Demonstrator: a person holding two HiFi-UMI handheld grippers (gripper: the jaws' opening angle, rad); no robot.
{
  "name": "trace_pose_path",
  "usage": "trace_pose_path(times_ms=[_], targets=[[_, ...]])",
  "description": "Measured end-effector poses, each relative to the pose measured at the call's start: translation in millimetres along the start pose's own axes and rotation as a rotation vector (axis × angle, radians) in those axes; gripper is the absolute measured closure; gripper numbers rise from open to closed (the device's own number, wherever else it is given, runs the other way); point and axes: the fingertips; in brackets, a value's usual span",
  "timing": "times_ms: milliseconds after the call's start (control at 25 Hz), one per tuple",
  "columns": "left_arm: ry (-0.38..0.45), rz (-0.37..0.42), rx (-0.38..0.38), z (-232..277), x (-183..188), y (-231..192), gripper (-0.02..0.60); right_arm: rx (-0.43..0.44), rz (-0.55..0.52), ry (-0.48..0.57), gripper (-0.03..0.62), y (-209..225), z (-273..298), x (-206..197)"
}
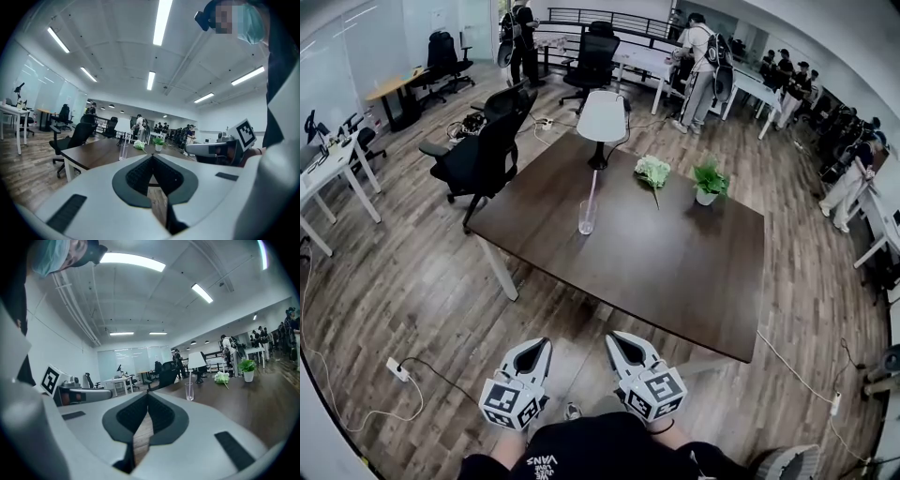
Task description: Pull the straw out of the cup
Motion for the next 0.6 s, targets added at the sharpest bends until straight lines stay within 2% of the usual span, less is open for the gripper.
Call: trace_pose_path(times_ms=[360,600], targets=[[0.004,0.013,-0.021,22.0,6.3,-21.8,0.571,-0.016,-0.011,0.005,0.576,13.6,26.1,7.7],[-0.004,0.014,-0.024,55.3,11.7,-33.4,0.571,0.0,-0.01,-0.004,0.576,35.9,48.7,8.4]])
Point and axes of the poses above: the fingertips, and each gripper's own axes: z forward along the fingers, y to its right, x out of its top, and after that the axes turned 3 degrees about -x, right-handed
